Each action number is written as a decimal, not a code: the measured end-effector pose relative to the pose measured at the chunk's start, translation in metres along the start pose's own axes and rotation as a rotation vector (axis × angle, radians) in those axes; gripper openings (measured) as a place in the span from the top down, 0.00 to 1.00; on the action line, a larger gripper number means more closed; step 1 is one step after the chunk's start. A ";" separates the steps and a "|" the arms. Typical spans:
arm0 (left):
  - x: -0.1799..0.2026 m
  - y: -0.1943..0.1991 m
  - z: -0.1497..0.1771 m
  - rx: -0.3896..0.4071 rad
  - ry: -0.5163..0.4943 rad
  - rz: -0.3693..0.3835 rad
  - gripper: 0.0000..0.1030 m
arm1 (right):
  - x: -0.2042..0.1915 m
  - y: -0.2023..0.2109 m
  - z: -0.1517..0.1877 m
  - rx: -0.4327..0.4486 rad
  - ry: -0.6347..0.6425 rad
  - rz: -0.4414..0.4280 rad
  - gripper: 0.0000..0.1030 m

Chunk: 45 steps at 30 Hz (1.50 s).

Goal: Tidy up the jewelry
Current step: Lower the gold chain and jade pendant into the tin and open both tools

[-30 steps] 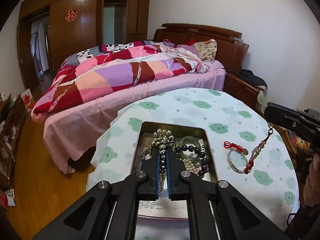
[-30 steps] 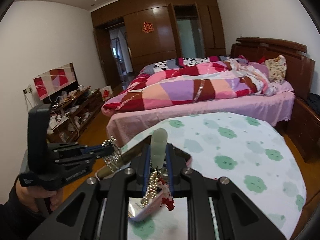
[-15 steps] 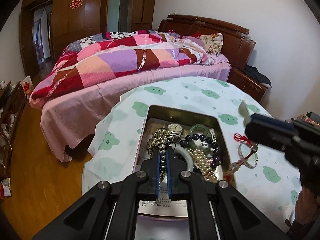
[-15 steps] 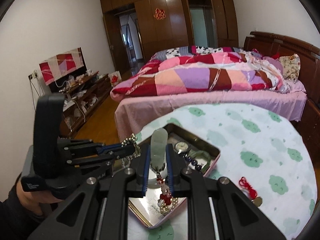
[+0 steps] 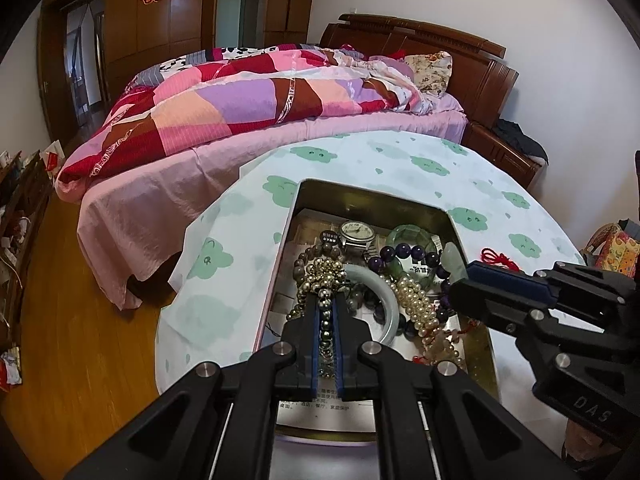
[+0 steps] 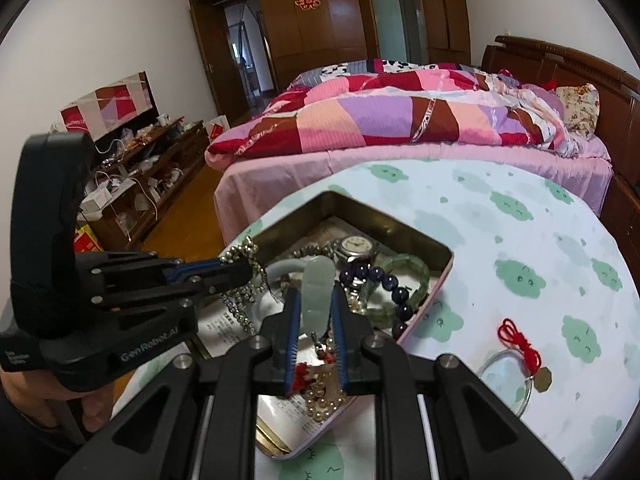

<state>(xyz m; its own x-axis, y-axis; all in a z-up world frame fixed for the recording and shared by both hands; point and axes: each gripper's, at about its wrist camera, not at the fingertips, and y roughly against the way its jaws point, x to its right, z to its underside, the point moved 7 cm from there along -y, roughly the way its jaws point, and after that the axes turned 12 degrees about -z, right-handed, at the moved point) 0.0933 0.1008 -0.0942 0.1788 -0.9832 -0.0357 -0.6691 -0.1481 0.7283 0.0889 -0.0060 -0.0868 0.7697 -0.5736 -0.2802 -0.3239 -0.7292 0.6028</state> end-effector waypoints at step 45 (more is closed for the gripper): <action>0.008 0.001 0.002 0.017 -0.041 -0.038 0.43 | 0.012 -0.014 0.022 -0.050 -0.028 0.030 0.67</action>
<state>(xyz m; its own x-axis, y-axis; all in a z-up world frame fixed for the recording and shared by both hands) 0.0925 0.0924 -0.0948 0.1746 -0.9804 -0.0913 -0.6743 -0.1866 0.7145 0.0903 -0.0105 -0.1149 0.7443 -0.6055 -0.2819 -0.3182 -0.6925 0.6474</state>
